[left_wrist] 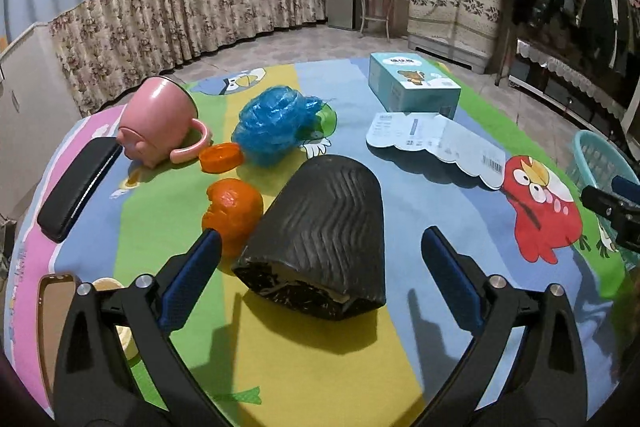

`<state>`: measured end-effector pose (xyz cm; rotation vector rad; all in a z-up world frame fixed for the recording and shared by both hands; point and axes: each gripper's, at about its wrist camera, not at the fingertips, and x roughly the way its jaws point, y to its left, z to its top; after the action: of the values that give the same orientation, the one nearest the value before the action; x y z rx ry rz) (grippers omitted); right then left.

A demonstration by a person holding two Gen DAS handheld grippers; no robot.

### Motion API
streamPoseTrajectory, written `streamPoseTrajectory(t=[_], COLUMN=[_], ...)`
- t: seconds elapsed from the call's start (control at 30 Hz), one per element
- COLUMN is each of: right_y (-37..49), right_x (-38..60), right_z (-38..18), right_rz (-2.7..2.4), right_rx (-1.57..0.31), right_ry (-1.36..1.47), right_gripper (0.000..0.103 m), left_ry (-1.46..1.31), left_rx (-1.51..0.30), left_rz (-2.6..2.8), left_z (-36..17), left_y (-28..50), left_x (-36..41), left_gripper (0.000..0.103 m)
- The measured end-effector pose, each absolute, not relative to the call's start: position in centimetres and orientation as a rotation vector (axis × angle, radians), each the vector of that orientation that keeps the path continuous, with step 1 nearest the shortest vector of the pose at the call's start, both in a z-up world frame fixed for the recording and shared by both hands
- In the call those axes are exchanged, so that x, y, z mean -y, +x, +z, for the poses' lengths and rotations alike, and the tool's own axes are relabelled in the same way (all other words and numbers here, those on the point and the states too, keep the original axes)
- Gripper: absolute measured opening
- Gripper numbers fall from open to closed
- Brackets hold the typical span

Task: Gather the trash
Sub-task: 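Grasp the black ribbed cup with the left tool, then grasp the white barcode card with the right tool while the left tool holds the cup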

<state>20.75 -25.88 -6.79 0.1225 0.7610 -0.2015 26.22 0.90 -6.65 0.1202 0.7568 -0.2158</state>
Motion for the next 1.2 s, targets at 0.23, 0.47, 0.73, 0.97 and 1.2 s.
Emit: streamPoseTrajectory(t=[0.23,0.47,0.73,0.97,1.2], right_y=[21.1,21.0,22.8,27.5,31.5], right_x=[24.9,24.6,22.9,18.7,16.9], right_z=[-7.1,-7.1,-6.9,-6.6,-8.0], right_rz=[-0.205,-0.194,-0.093,0.047,0.163], right_rx=[-0.769,-0.756,-0.777,-0.829,-0.899], right_ry=[0.09,0.094,0.095,-0.029,-0.088], right_gripper=[0.095,0.095,0.095,0.095,0.095], left_ry=[0.104,0.115,0.115,0.08,0.051], left_rx=[-0.786,-0.721,-0.624,-0.61,-0.62], left_rz=[-0.223,-0.19,-0.14,-0.077,-0.041], left_z=[-7.1,-6.2,-3.0,-2.0,-2.4], left_y=[26.5,25.6,24.8,26.0,26.9], left_x=[-1.1,-1.5,-4.1,-7.7,-10.5], left_gripper=[0.074,0.073,0.073,0.073,0.073])
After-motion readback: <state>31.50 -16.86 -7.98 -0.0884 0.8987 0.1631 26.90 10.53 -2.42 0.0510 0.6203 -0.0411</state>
